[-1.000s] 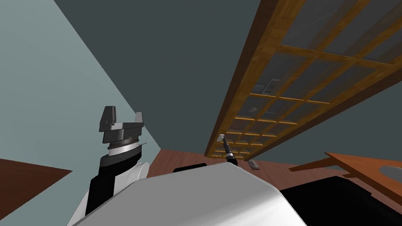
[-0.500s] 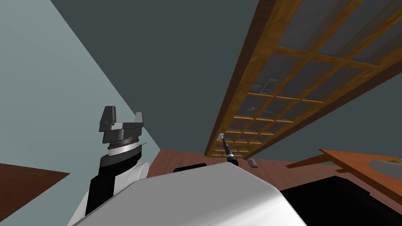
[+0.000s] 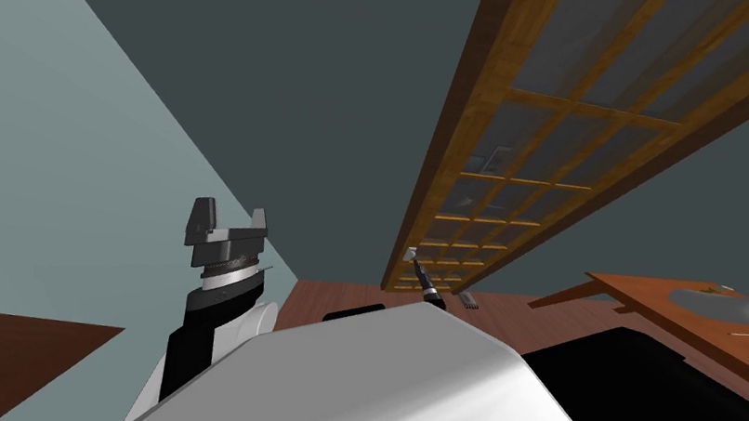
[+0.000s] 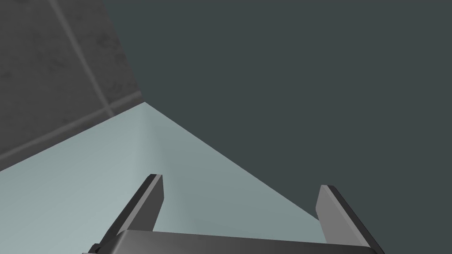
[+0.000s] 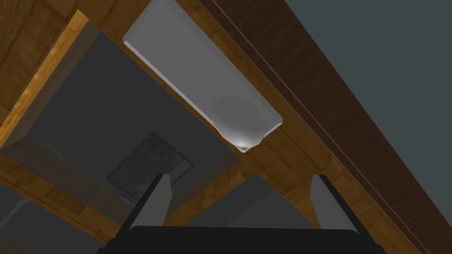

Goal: Pull the door open

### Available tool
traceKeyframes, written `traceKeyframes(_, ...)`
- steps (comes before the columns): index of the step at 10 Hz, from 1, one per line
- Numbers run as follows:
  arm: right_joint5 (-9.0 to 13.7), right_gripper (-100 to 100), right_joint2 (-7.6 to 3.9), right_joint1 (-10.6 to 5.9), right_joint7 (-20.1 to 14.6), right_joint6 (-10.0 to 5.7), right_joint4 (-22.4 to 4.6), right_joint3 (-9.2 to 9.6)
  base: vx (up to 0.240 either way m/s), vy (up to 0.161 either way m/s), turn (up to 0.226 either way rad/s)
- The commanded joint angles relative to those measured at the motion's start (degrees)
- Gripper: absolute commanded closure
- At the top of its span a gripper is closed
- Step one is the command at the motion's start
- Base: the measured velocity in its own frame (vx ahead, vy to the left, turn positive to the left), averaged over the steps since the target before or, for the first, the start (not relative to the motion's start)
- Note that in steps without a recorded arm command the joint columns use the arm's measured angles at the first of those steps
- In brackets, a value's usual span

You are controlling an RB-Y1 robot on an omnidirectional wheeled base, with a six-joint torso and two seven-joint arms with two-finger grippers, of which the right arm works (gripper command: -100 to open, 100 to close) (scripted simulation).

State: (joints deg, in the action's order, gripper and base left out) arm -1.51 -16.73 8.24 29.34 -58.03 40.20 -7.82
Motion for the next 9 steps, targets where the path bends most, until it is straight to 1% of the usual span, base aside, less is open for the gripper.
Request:
traceKeyframes(1, -0.86, -100, -0.07, 0.21, 2.86, -0.38, -0.15, -0.34, -0.008, 0.024, -0.045)
traceKeyframes(2, -0.86, -100, -0.07, 0.21, 3.22, -0.38, -0.15, -0.34, -0.007, 0.021, -0.022)
traceKeyframes(3, -1.60, -100, -0.13, 0.48, 5.54, -0.60, -0.10, -0.63, -0.005, 0.024, -0.046)
traceKeyframes(4, -2.34, -100, -0.19, 0.75, 7.01, -0.83, -0.06, -0.91, -0.008, 0.032, -0.076)
traceKeyframes(5, -2.34, -100, -0.19, 0.75, 7.99, -0.83, -0.06, -0.91, -0.008, 0.022, -0.020)
traceKeyframes(6, -3.07, -100, -0.25, 1.02, 9.98, -1.05, -0.02, -1.20, -0.006, 0.018, -0.038)
traceKeyframes(7, -3.07, -100, -0.25, 1.02, 10.37, -1.05, -0.02, -1.20, -0.005, 0.016, -0.022)
traceKeyframes(8, -3.79, -100, -0.31, 1.28, 12.65, -1.27, 0.02, -1.48, -0.008, 0.017, -0.046)
traceKeyframes(9, -4.51, -100, -0.37, 1.53, 14.14, -1.48, 0.06, -1.76, -0.007, 0.028, -0.058)
